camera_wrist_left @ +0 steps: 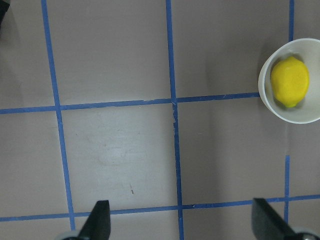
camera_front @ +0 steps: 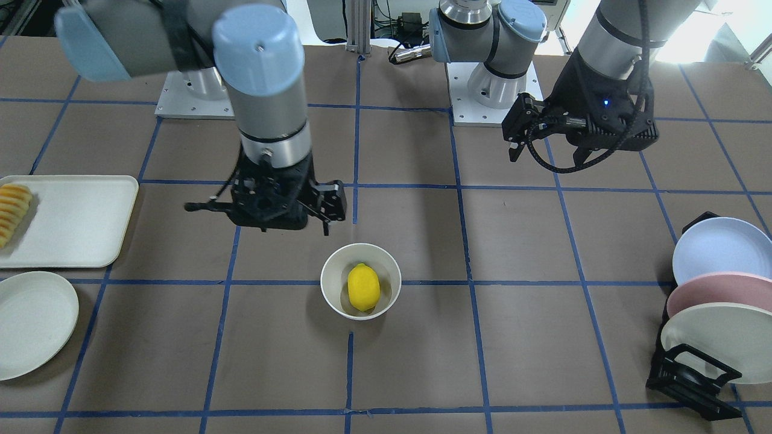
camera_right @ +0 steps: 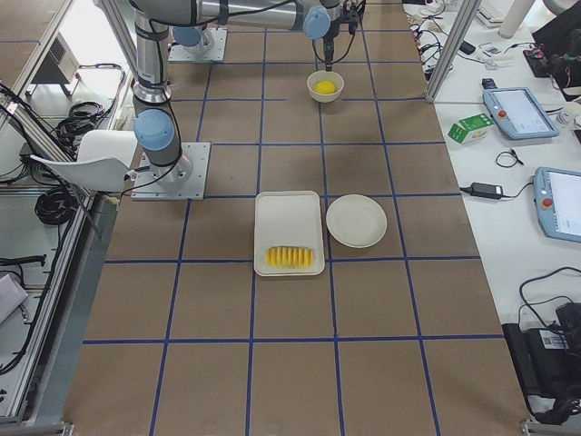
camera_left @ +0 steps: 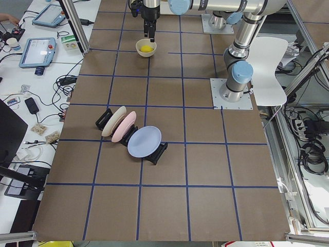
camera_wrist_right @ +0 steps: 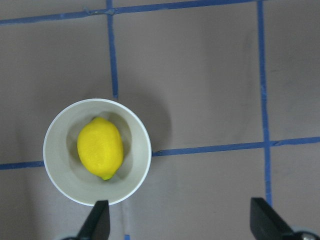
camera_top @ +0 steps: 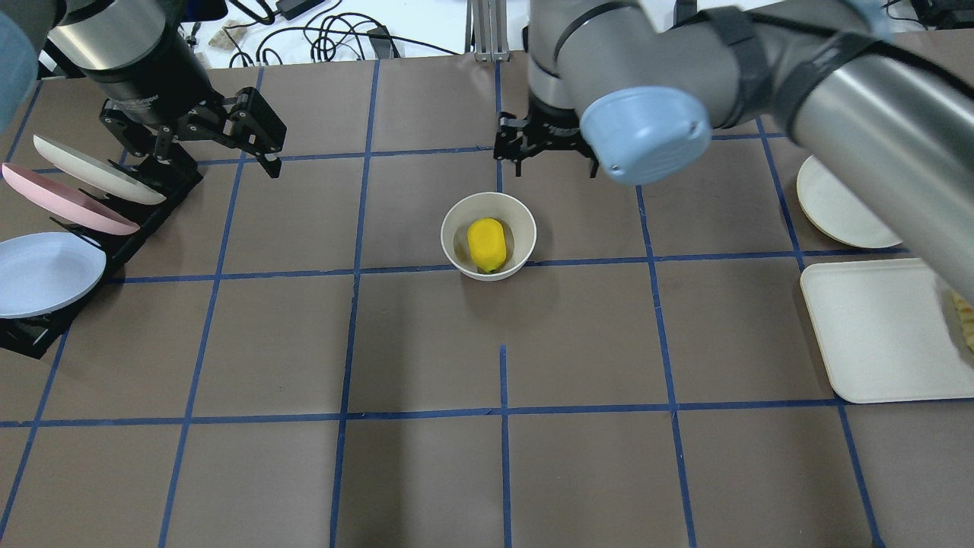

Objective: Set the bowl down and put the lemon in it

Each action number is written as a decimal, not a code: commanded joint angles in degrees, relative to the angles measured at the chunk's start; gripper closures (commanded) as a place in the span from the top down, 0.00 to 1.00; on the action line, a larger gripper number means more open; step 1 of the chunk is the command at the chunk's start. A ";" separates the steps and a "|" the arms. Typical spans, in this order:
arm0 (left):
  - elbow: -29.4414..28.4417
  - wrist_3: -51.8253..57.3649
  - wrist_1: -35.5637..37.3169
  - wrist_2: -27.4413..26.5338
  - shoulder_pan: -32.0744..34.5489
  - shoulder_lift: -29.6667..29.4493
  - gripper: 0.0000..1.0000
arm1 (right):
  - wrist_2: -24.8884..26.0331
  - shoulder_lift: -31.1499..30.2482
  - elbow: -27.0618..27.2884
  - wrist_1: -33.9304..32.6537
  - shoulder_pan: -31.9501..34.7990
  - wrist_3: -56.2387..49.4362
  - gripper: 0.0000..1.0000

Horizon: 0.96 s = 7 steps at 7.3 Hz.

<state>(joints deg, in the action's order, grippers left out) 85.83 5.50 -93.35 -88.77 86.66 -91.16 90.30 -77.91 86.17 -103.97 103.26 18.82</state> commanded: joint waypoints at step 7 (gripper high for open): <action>-0.32 -0.93 -0.25 -0.08 0.00 -0.08 1.00 | -2.58 -10.77 0.31 13.44 -5.70 -11.09 1.00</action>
<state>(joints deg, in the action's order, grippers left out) 85.52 4.57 -93.60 -88.86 86.66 -91.20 87.61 -88.56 86.43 -90.80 97.61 8.10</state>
